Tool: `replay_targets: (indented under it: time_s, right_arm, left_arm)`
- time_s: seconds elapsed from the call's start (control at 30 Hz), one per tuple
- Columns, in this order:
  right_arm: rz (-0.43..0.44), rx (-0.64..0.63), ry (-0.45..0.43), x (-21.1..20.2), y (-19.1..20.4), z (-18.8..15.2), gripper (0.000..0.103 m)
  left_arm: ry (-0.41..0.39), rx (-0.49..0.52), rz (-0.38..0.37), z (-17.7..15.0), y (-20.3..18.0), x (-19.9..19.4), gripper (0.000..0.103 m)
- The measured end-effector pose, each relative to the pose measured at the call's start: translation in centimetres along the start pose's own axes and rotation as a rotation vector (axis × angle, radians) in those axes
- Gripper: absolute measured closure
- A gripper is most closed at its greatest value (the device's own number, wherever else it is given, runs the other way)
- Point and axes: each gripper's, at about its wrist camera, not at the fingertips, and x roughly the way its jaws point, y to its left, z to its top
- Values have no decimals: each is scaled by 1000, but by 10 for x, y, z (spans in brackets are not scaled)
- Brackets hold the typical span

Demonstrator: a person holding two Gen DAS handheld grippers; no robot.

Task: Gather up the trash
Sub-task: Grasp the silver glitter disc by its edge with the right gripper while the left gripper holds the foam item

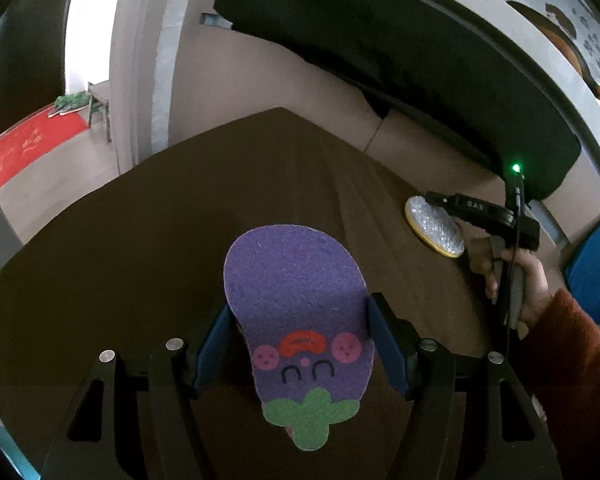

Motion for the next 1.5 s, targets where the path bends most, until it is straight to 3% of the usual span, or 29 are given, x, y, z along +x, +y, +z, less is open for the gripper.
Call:
replay_targets:
  time_s: [0.17, 0.33, 0.5, 0.67, 0.73, 0.87, 0.93, 1.07, 1.2, 1.3, 1.37, 1.43, 1.5]
  right_arm:
    - [67, -40, 34, -10, 11, -18, 73]
    - [162, -38, 66, -40, 34, -58, 84]
    - [238, -49, 81, -60, 59, -88, 84]
    - [165, -41, -7, -81, 60, -92, 81]
    - [158, 12, -24, -83, 50, -91, 74]
    - [164, 89, 5, -66, 38, -85, 73]
    - [168, 108, 10, -63, 37, -85, 73]
    - [257, 144, 64, -45, 41, -83, 73]
    - [333, 182, 77, -42, 47, -84, 66]
    - [452, 208, 40, -54, 52, -83, 66]
    - [577, 185, 38, -66, 66, -81, 67]
    - [602, 139, 36, -75, 83, -79, 68]
    - [535, 65, 33, -81, 103, -76, 76]
  left_arm:
    - [64, 51, -89, -9, -18, 10, 36]
    - [131, 133, -166, -25, -43, 14, 36]
    - [122, 135, -137, -27, -50, 19, 36]
    - [39, 92, -86, 3, -45, 19, 36]
    - [55, 87, -77, 12, -46, 30, 36]
    - [150, 60, -140, 14, -44, 55, 36]
    - [143, 95, -134, 11, -46, 56, 36]
    - [148, 106, -148, 11, -46, 59, 36]
    - [143, 106, -174, 11, -40, 59, 36]
    - [137, 92, -195, 10, -35, 57, 36]
    - [133, 92, -198, 7, -33, 53, 36]
    - [129, 96, -193, 6, -32, 51, 36]
    - [125, 89, -185, 6, -32, 49, 36]
